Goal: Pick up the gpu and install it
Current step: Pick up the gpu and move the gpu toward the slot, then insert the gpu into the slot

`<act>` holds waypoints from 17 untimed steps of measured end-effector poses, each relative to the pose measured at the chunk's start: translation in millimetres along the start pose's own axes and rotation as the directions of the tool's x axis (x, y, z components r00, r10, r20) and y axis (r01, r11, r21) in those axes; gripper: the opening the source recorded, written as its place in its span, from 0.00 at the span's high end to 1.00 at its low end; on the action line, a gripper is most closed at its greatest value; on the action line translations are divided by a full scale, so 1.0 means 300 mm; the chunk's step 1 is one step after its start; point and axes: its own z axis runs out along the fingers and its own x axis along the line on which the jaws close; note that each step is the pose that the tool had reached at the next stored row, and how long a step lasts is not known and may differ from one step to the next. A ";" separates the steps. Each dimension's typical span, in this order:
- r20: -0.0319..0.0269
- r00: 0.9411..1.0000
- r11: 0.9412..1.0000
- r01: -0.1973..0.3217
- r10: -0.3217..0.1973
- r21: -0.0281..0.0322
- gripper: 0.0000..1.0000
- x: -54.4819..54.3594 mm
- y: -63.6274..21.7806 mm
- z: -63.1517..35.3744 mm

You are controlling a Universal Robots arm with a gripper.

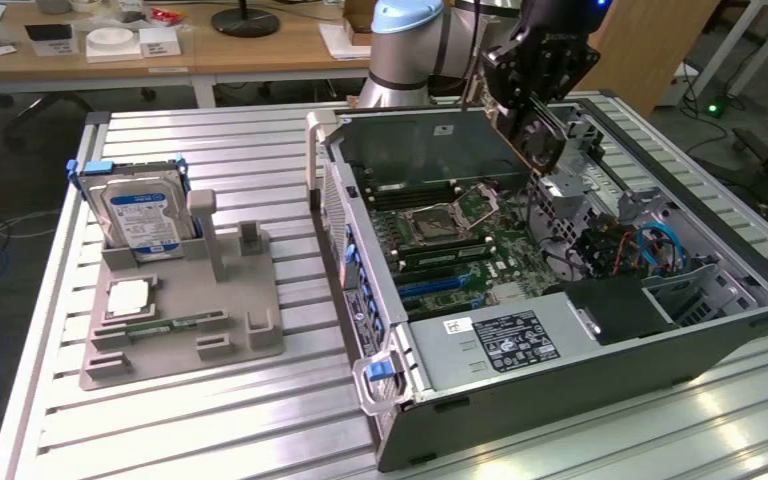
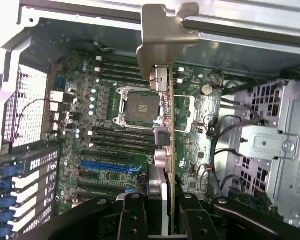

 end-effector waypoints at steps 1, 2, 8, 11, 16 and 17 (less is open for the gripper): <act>0.000 1.000 1.000 -0.009 0.009 0.000 0.72 0.000 0.000 0.000; 0.001 1.000 1.000 -0.015 0.015 0.000 0.72 0.000 0.000 0.000; 0.002 0.999 0.999 -0.041 0.041 0.001 0.72 0.000 0.000 0.000; 0.002 0.999 0.999 -0.041 0.041 0.000 0.72 0.000 0.000 0.000; 0.002 0.999 0.999 -0.041 0.041 0.001 0.72 0.000 0.000 0.000; 0.002 0.999 0.999 -0.041 0.041 0.001 0.72 0.000 0.000 0.000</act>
